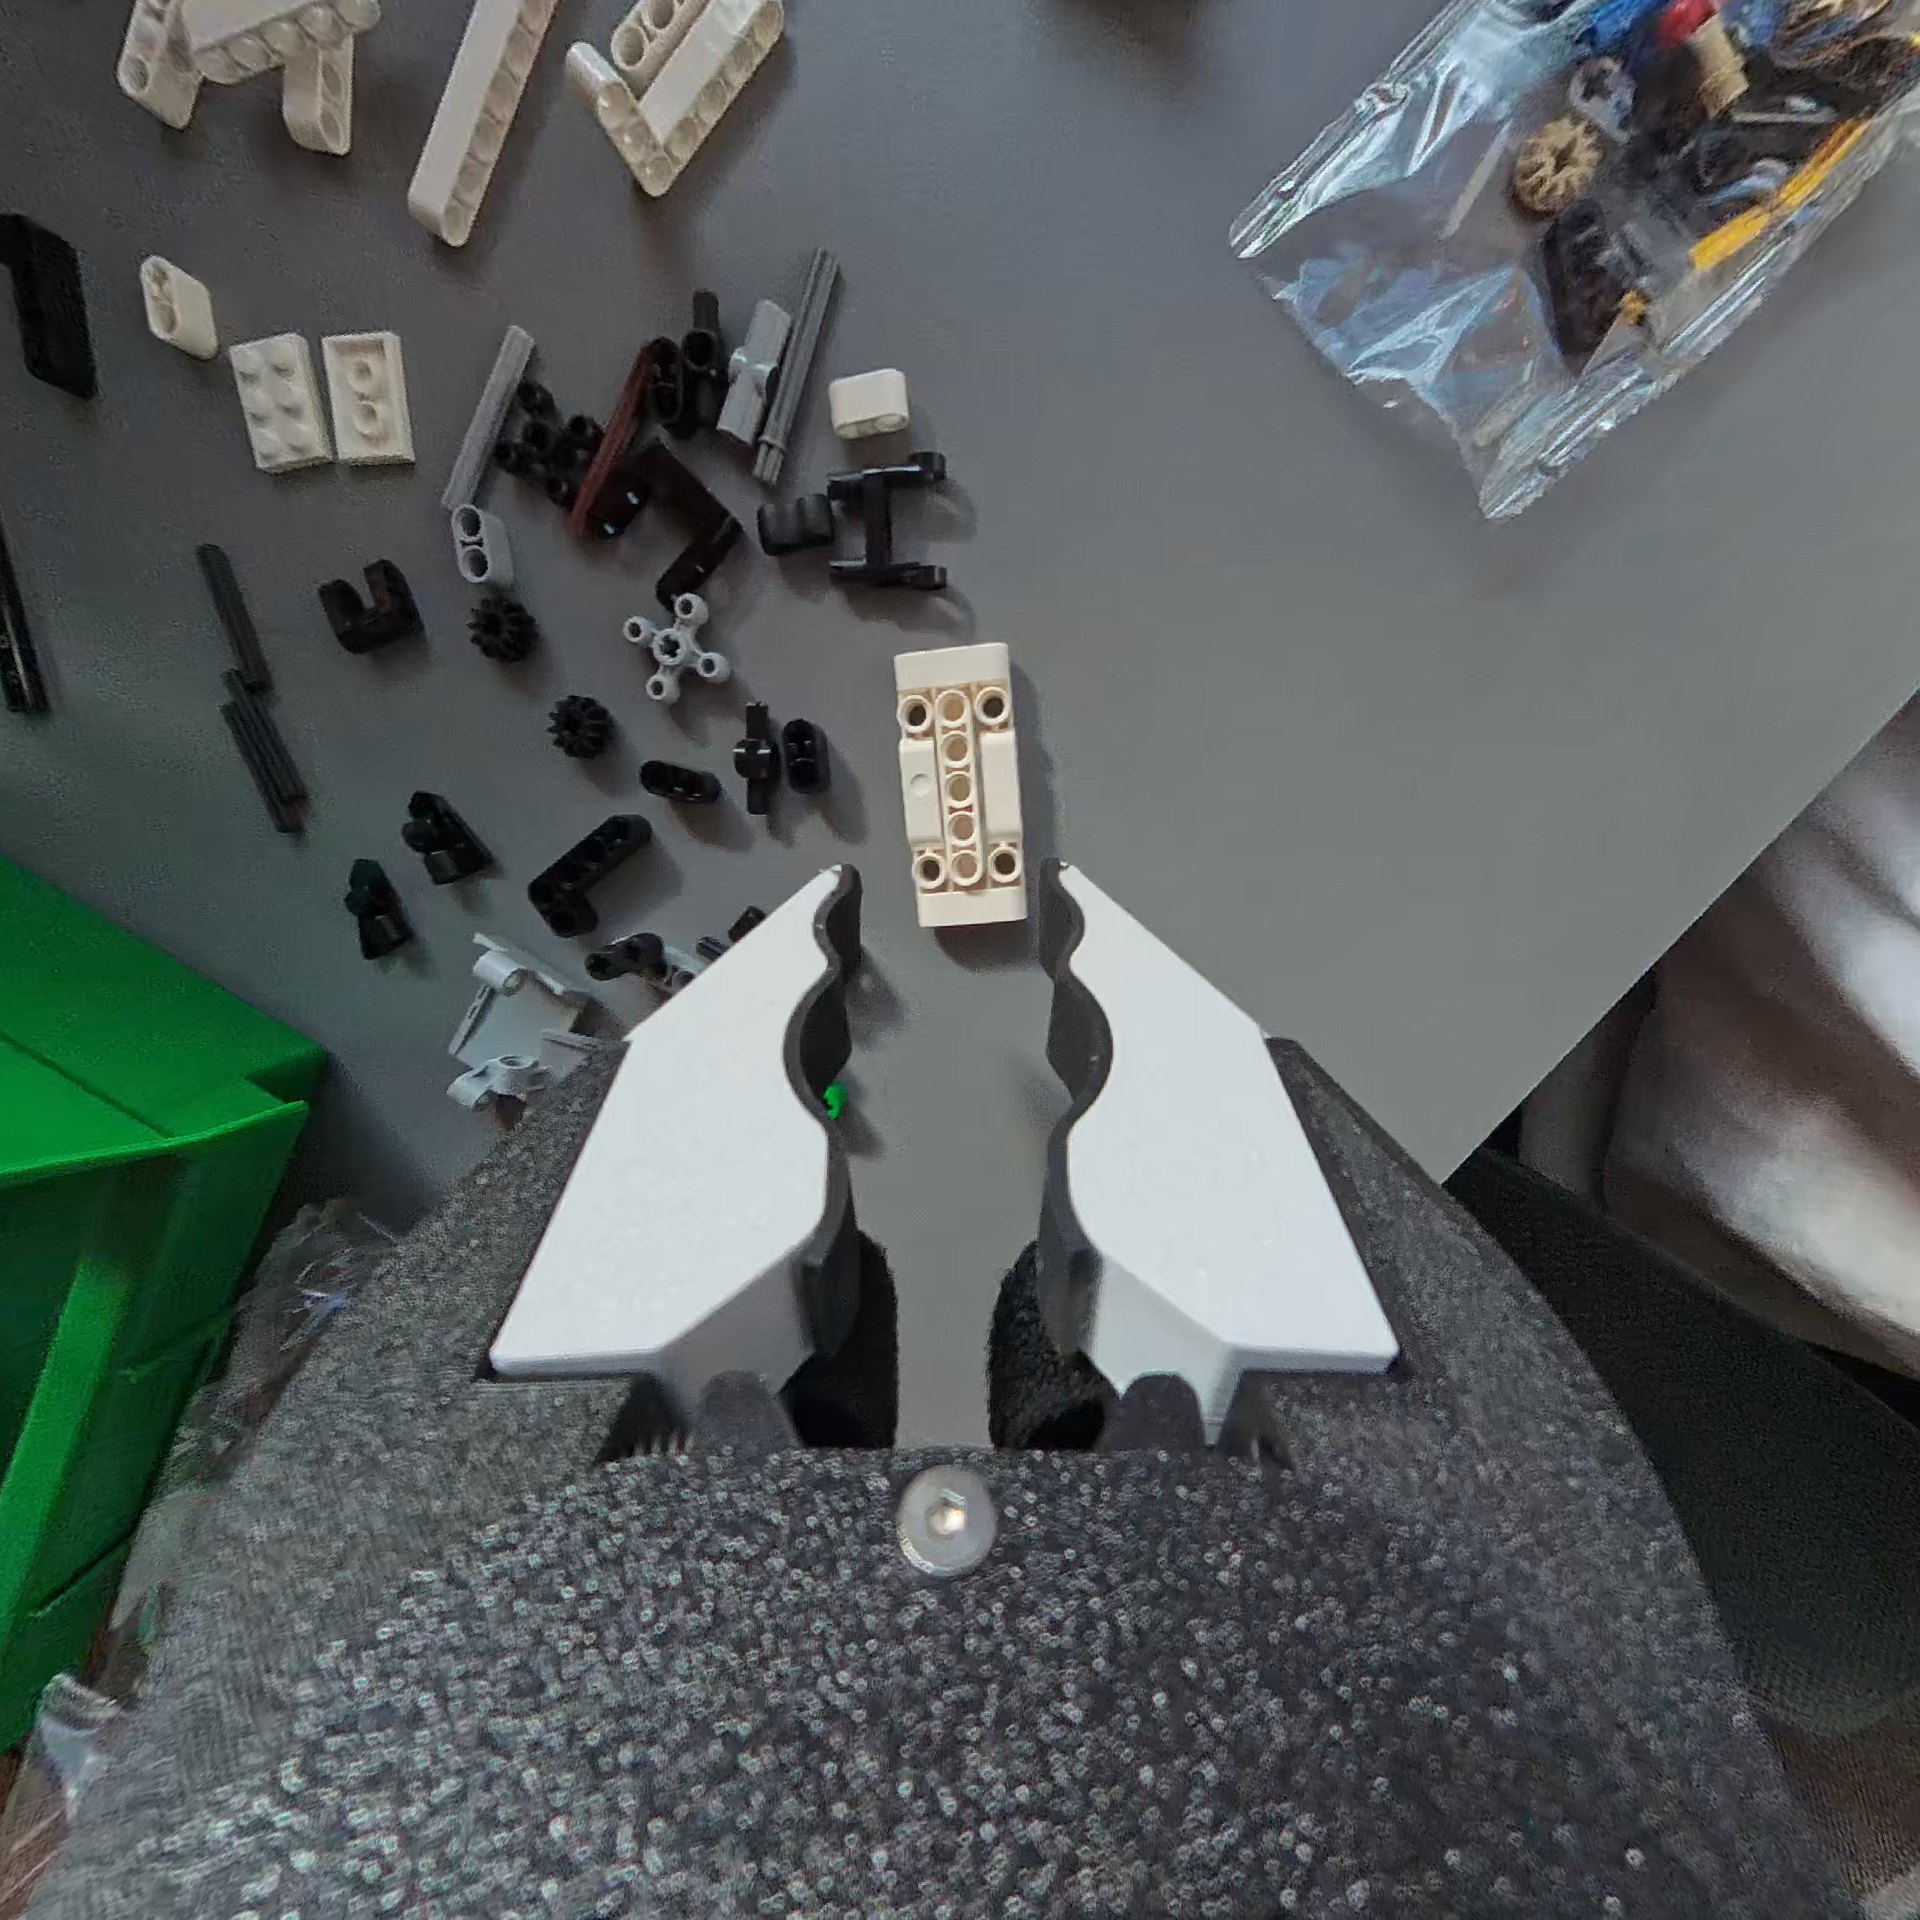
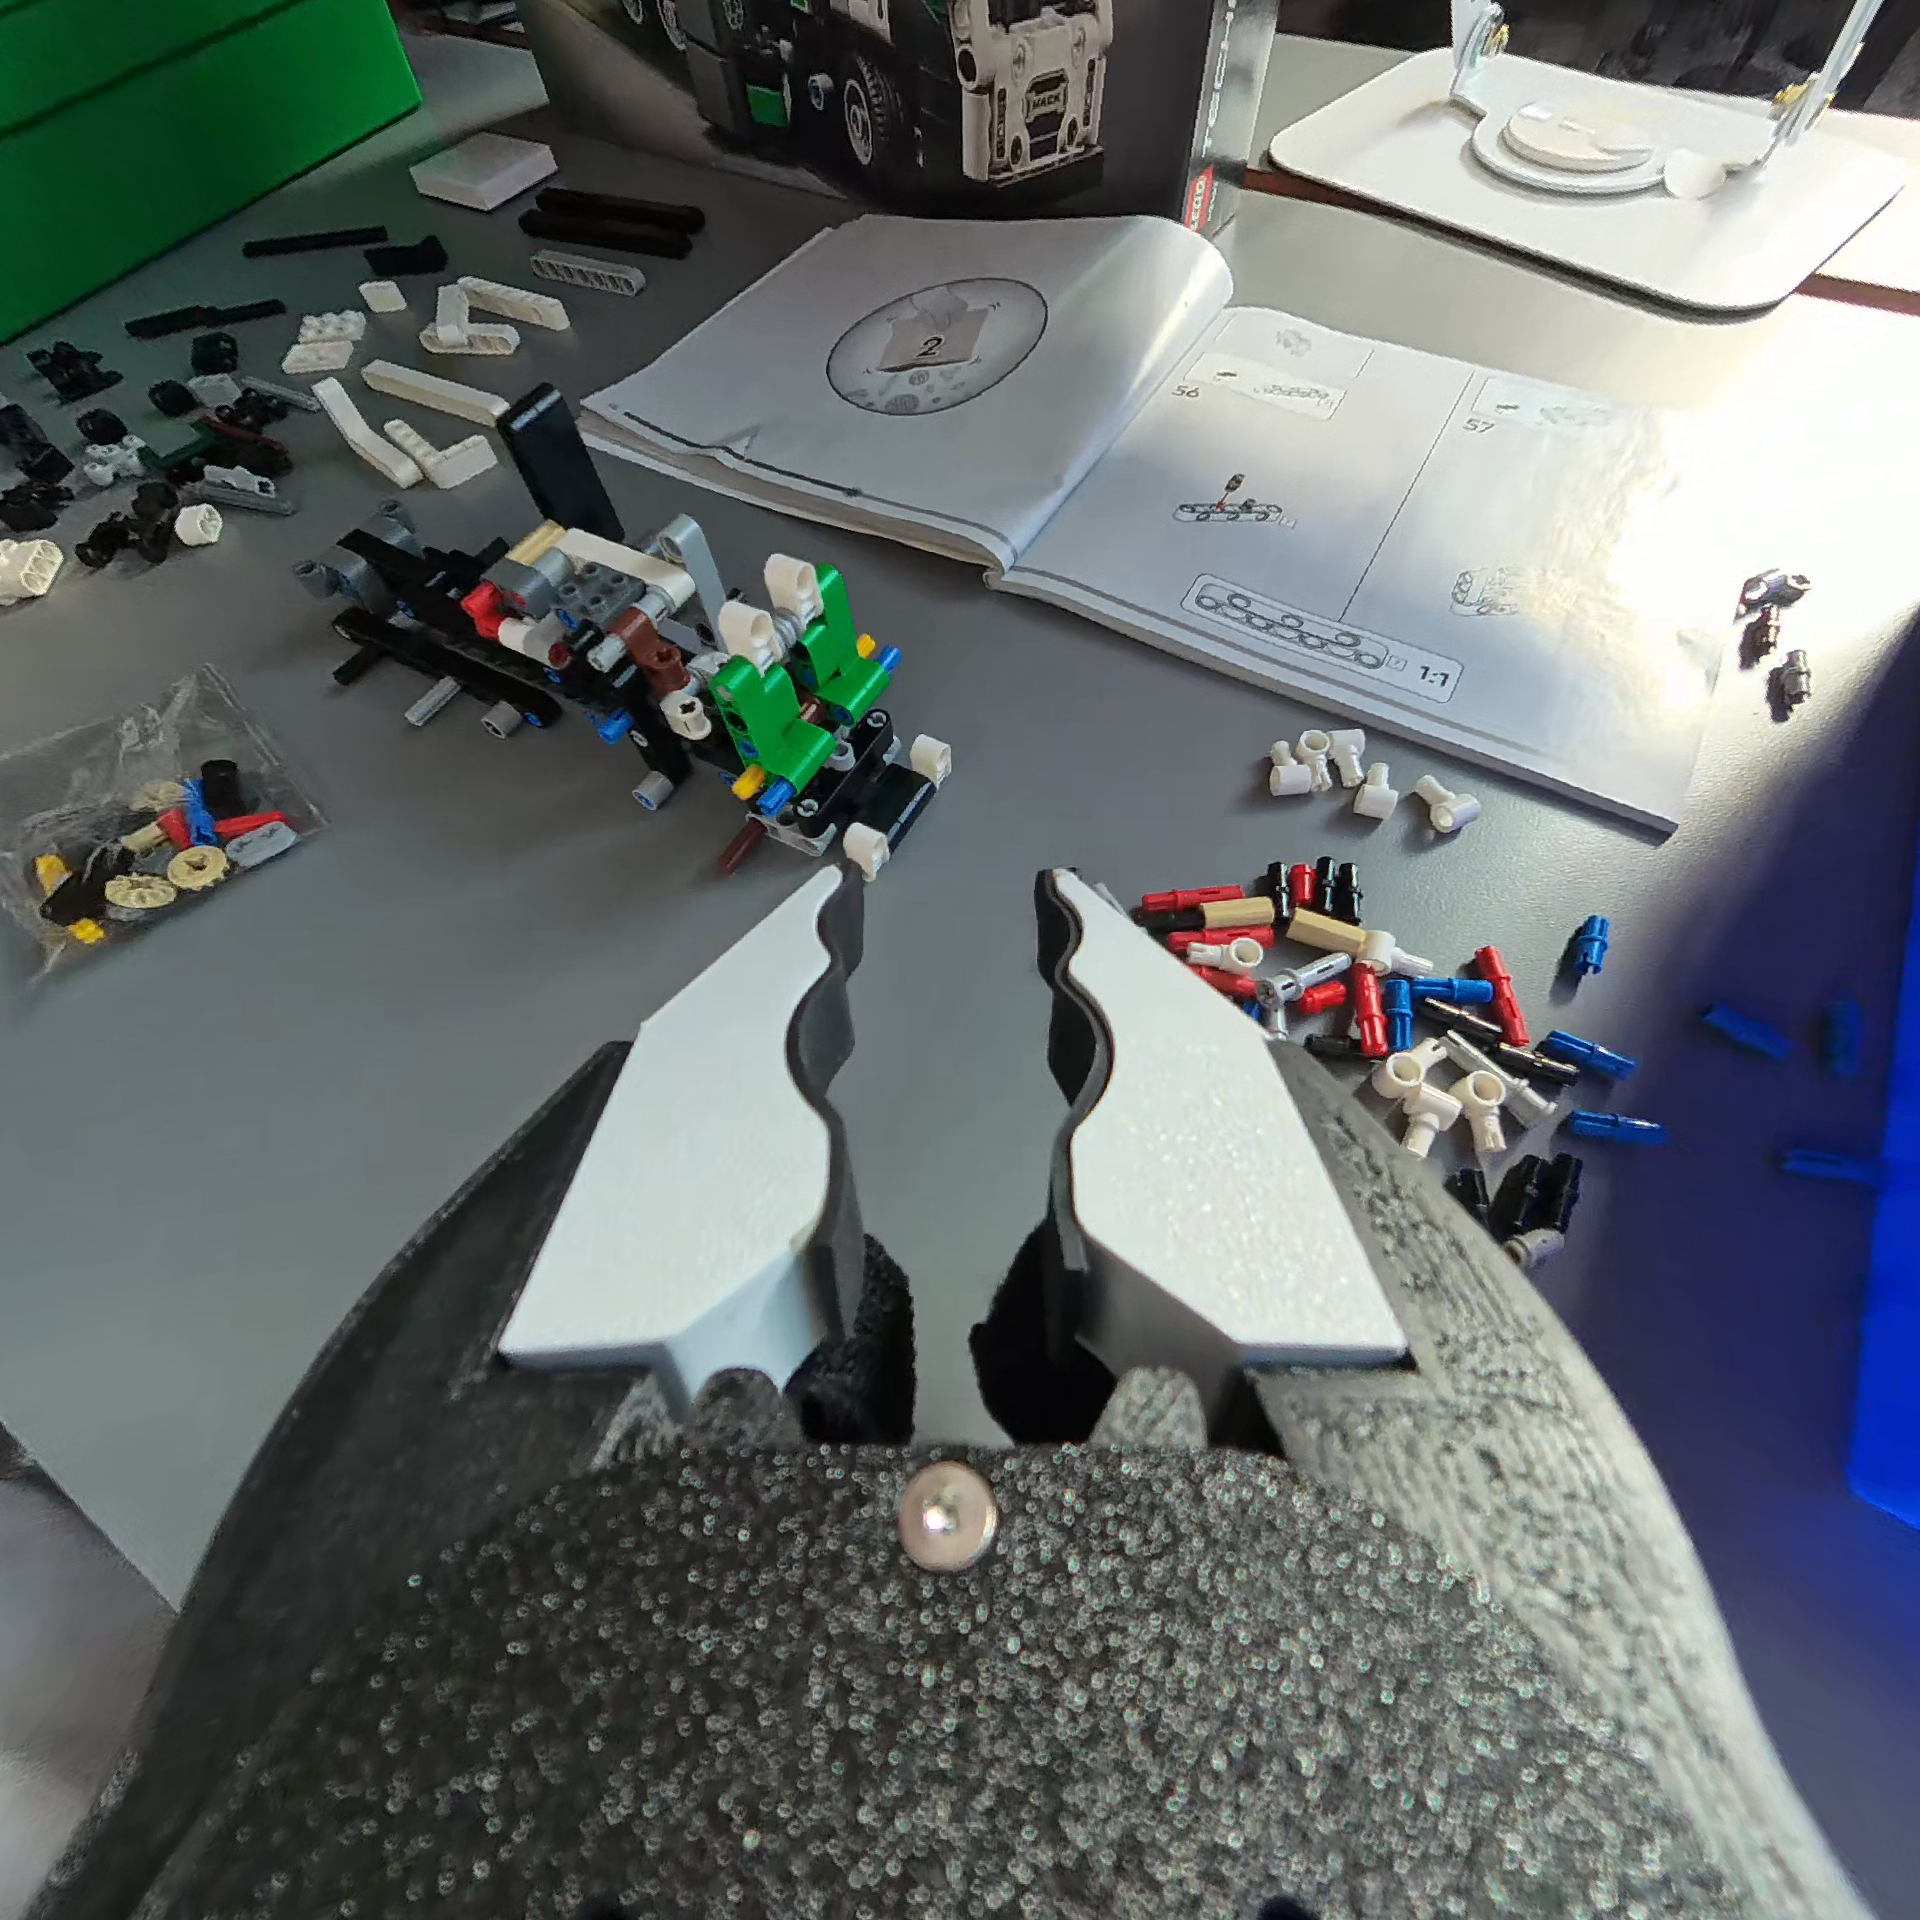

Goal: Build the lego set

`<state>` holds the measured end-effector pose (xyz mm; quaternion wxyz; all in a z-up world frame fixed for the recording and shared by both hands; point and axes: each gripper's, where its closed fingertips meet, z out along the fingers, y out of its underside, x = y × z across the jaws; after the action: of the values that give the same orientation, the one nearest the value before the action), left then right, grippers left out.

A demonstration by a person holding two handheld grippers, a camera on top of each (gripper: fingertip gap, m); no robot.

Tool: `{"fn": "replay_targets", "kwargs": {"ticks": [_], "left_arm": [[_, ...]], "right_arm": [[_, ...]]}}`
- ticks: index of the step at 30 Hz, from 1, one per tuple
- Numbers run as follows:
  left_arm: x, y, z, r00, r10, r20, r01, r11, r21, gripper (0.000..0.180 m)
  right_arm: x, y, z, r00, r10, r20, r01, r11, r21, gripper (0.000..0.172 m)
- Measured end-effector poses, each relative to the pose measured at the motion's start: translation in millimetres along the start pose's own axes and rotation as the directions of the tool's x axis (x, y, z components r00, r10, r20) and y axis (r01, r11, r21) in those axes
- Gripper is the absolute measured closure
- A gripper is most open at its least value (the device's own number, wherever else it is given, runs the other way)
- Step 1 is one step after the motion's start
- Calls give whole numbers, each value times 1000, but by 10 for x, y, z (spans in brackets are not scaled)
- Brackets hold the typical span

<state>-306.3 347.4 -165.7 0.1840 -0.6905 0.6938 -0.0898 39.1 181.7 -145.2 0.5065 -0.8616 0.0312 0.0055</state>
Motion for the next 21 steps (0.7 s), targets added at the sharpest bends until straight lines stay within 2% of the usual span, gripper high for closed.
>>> {"fn": "replay_targets", "kwargs": {"ticks": [1,5,8,10,15,18,21], "left_arm": [[41,-10,21,1000,-9,-3,9,1000,20,148],[58,-77,80,999,-47,23,45,994,98,149],[-154,-149,99,990,-123,75,113,986,119,149],[-296,-315,92,989,-122,89,108,982,153,149],[-774,-741,112,983,-86,160,63,988,144,146],[-1024,-1010,210,985,-100,140,74,982,176,147],[-1244,-1207,378,990,-32,139,10,989,151,149]], "right_arm": [[-14,-7,-14,1000,-9,-4,9,1000,11,141],[-36,66,-26,1000,-3,3,3,1000,21,142],[-30,70,-65,1000,19,10,-19,999,37,142],[-14,50,-88,1000,16,2,-16,998,61,144],[-22,33,-84,1000,-1,-3,1,998,70,144],[-26,48,-72,1000,-5,-3,5,998,58,143],[-23,64,-57,1000,12,11,-13,999,45,142]]}}
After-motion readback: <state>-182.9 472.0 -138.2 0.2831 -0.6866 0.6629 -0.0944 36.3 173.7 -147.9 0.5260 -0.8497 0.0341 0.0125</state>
